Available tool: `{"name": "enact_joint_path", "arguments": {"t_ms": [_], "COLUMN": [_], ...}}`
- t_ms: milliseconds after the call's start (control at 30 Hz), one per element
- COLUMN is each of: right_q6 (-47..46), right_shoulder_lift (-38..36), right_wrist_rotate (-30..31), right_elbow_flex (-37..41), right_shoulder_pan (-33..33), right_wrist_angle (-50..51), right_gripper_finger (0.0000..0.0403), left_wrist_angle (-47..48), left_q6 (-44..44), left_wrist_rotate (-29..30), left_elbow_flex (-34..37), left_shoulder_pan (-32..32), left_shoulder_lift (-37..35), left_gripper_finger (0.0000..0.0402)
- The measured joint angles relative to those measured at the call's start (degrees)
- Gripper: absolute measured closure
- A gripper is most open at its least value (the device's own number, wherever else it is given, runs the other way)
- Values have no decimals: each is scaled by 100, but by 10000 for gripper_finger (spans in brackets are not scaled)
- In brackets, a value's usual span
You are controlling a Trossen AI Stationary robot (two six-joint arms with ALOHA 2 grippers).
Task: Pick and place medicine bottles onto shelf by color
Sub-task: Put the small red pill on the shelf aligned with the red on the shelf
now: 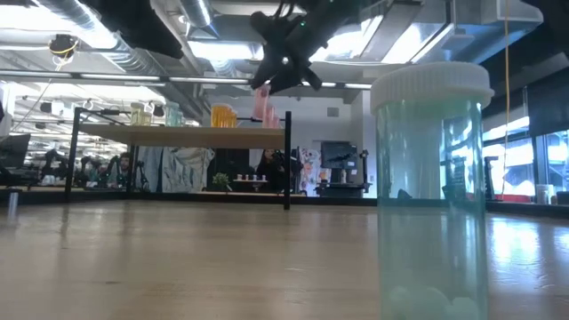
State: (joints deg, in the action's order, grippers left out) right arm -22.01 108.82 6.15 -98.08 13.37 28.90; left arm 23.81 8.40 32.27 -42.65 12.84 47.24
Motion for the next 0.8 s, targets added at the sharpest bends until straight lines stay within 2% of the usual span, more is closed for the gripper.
{"name": "enact_joint_path", "arguments": {"t_ms": [300, 700, 800], "right_q6": [25, 23, 136], "right_shoulder_lift": [43, 41, 41], "right_wrist_rotate": [413, 446, 615], "right_elbow_flex": [2, 2, 2], "right_shoulder_pan": [41, 224, 227], "right_wrist_angle": [12, 38, 32], "right_gripper_finger": [276, 276, 276], "left_wrist_angle": [5, 9, 12], "left_q6": [0, -1, -2], "left_wrist_rotate": [-2, 0, 0], "left_elbow_flex": [0, 0, 0], "left_shoulder_pan": [2, 2, 2], "left_shoulder_lift": [0, 0, 0], "left_gripper_finger": [246, 246, 246]}}
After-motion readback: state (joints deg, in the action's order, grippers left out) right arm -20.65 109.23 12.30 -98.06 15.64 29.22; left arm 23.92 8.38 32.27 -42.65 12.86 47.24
